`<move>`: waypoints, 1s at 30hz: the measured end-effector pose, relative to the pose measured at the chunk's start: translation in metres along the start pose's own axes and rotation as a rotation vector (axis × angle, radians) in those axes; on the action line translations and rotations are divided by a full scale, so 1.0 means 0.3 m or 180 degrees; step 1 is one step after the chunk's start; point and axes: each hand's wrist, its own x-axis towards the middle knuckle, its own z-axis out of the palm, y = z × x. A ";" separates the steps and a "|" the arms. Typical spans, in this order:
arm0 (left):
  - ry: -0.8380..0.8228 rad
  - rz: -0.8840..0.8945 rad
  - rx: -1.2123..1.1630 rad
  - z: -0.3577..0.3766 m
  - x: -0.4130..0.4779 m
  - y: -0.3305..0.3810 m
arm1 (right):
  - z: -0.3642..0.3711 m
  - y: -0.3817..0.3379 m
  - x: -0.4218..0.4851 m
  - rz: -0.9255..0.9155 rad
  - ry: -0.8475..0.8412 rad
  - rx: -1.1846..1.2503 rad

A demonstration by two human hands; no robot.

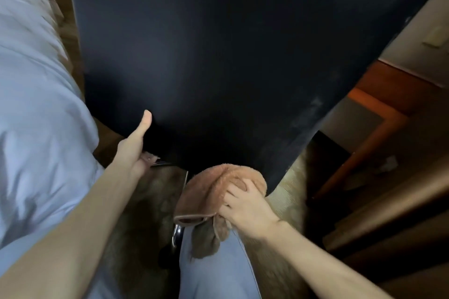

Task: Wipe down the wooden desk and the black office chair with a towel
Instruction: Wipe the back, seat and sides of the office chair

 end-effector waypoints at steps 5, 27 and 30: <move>0.0030 -0.0010 -0.0111 -0.005 0.007 0.030 | -0.292 0.262 -0.035 0.0667 0.1420 -0.0567; 0.0145 0.0118 0.0170 0.051 -0.084 -0.004 | -0.247 0.275 -0.158 0.0904 0.0474 -0.0195; 0.0122 0.0035 0.0166 0.051 -0.108 -0.003 | -0.373 0.453 -0.115 0.2099 0.0916 -0.0319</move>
